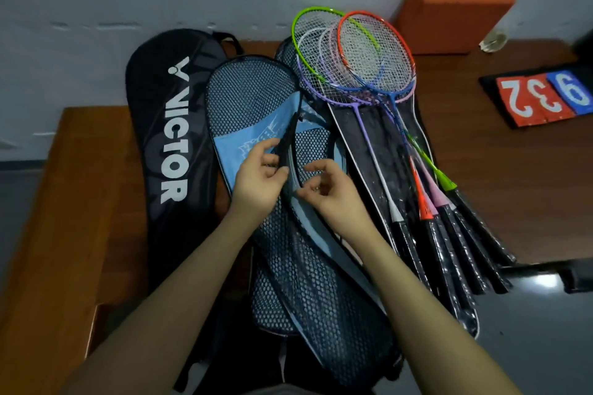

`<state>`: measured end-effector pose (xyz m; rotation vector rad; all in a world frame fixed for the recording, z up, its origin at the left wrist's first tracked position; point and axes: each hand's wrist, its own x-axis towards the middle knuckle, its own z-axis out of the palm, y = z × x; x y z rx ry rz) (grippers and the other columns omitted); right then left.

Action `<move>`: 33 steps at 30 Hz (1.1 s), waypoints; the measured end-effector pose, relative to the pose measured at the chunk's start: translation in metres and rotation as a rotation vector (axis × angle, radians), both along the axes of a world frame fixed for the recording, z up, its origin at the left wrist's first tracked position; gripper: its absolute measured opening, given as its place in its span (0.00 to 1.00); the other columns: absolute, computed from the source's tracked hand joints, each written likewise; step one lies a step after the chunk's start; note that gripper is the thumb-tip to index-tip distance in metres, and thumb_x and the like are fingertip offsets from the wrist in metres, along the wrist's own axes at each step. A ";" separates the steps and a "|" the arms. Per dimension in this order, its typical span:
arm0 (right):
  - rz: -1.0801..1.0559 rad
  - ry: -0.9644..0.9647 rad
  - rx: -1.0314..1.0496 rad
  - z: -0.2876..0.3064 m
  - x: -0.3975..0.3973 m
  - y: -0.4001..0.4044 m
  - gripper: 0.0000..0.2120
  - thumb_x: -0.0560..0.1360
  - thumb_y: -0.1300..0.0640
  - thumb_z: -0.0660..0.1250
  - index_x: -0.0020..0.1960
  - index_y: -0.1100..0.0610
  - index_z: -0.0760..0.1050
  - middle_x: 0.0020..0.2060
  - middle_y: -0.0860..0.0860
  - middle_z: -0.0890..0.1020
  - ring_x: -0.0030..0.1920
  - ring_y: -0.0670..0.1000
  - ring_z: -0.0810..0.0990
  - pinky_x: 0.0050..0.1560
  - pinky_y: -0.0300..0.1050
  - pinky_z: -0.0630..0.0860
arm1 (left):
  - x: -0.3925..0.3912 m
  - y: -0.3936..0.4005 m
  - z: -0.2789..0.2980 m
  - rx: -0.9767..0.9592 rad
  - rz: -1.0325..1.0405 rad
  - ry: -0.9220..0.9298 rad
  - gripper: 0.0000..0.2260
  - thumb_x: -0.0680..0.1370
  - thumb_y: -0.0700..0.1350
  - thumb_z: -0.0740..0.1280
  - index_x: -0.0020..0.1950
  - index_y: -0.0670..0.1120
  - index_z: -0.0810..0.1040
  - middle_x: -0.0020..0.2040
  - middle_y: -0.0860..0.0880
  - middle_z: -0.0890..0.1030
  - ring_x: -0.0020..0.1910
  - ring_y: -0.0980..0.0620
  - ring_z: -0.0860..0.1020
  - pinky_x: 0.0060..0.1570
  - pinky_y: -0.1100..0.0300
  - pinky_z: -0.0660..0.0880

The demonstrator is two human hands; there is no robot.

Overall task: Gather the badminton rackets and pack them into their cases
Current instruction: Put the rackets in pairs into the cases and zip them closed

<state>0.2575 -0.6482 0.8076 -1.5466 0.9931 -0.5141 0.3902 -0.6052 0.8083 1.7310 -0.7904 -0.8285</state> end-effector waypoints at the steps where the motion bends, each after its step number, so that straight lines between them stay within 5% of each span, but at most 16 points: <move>1: 0.017 0.022 -0.011 0.003 0.003 0.000 0.15 0.71 0.64 0.70 0.54 0.53 0.71 0.36 0.50 0.77 0.32 0.43 0.72 0.37 0.38 0.71 | 0.003 0.005 0.003 -0.034 -0.004 -0.007 0.17 0.75 0.33 0.66 0.61 0.47 0.72 0.43 0.52 0.73 0.30 0.64 0.73 0.37 0.73 0.71; 7: 0.035 0.048 -0.168 0.005 0.016 0.004 0.26 0.73 0.69 0.59 0.66 0.47 0.69 0.41 0.48 0.75 0.29 0.40 0.68 0.32 0.32 0.67 | 0.036 0.040 0.023 -0.167 0.084 -0.127 0.13 0.75 0.33 0.65 0.56 0.48 0.79 0.51 0.41 0.79 0.40 0.50 0.79 0.48 0.61 0.76; 9: 0.046 0.089 -0.226 -0.002 0.019 0.007 0.26 0.74 0.71 0.57 0.66 0.50 0.71 0.51 0.49 0.78 0.38 0.37 0.72 0.44 0.33 0.73 | 0.047 0.052 0.021 -0.144 0.071 -0.243 0.13 0.75 0.33 0.64 0.57 0.44 0.79 0.52 0.43 0.77 0.41 0.62 0.77 0.48 0.71 0.74; 11: 0.007 0.156 -0.289 -0.011 0.022 0.010 0.24 0.74 0.71 0.56 0.65 0.52 0.73 0.55 0.52 0.77 0.53 0.45 0.75 0.57 0.44 0.73 | 0.053 0.061 0.016 -0.081 0.054 -0.337 0.14 0.76 0.33 0.63 0.59 0.40 0.78 0.51 0.46 0.75 0.39 0.64 0.74 0.44 0.78 0.69; 16: 0.063 0.116 -0.331 0.001 0.022 0.017 0.24 0.76 0.70 0.55 0.65 0.51 0.72 0.47 0.53 0.74 0.49 0.47 0.73 0.53 0.34 0.68 | 0.055 0.068 0.001 0.096 -0.063 -0.486 0.21 0.76 0.34 0.63 0.69 0.38 0.67 0.55 0.44 0.68 0.56 0.49 0.70 0.56 0.77 0.57; 20: 0.150 0.044 -0.434 0.014 0.027 0.026 0.20 0.75 0.68 0.55 0.64 0.56 0.74 0.44 0.50 0.74 0.47 0.42 0.72 0.51 0.30 0.67 | 0.044 0.067 -0.005 0.199 -0.197 -0.517 0.32 0.74 0.38 0.67 0.75 0.42 0.55 0.62 0.42 0.61 0.62 0.48 0.66 0.60 0.70 0.57; 23: 0.074 0.059 -0.420 0.015 0.027 0.027 0.16 0.77 0.66 0.59 0.64 0.59 0.74 0.48 0.54 0.76 0.49 0.49 0.76 0.51 0.38 0.72 | 0.043 0.067 0.002 0.132 -0.184 -0.397 0.32 0.74 0.37 0.67 0.75 0.44 0.57 0.60 0.46 0.62 0.59 0.45 0.70 0.62 0.66 0.62; 26: 0.091 0.125 -0.421 0.017 0.025 0.026 0.16 0.76 0.64 0.65 0.63 0.58 0.74 0.45 0.50 0.76 0.46 0.46 0.75 0.51 0.39 0.71 | 0.045 0.067 0.010 0.036 -0.188 -0.157 0.31 0.74 0.36 0.67 0.73 0.45 0.59 0.58 0.50 0.63 0.60 0.46 0.72 0.66 0.52 0.68; 30: 0.087 0.334 -0.561 0.008 0.019 0.016 0.19 0.75 0.65 0.62 0.64 0.51 0.74 0.45 0.53 0.75 0.44 0.52 0.76 0.44 0.52 0.76 | 0.044 0.060 0.027 -0.033 -0.185 -0.002 0.30 0.74 0.35 0.68 0.73 0.45 0.61 0.61 0.49 0.65 0.61 0.56 0.69 0.64 0.67 0.64; 33: -0.047 0.491 -0.523 0.001 0.006 0.000 0.20 0.75 0.66 0.60 0.64 0.50 0.74 0.45 0.53 0.73 0.45 0.56 0.75 0.41 0.52 0.75 | 0.037 0.049 0.036 -0.078 -0.168 0.057 0.28 0.74 0.35 0.67 0.72 0.45 0.62 0.62 0.50 0.65 0.63 0.58 0.66 0.67 0.65 0.59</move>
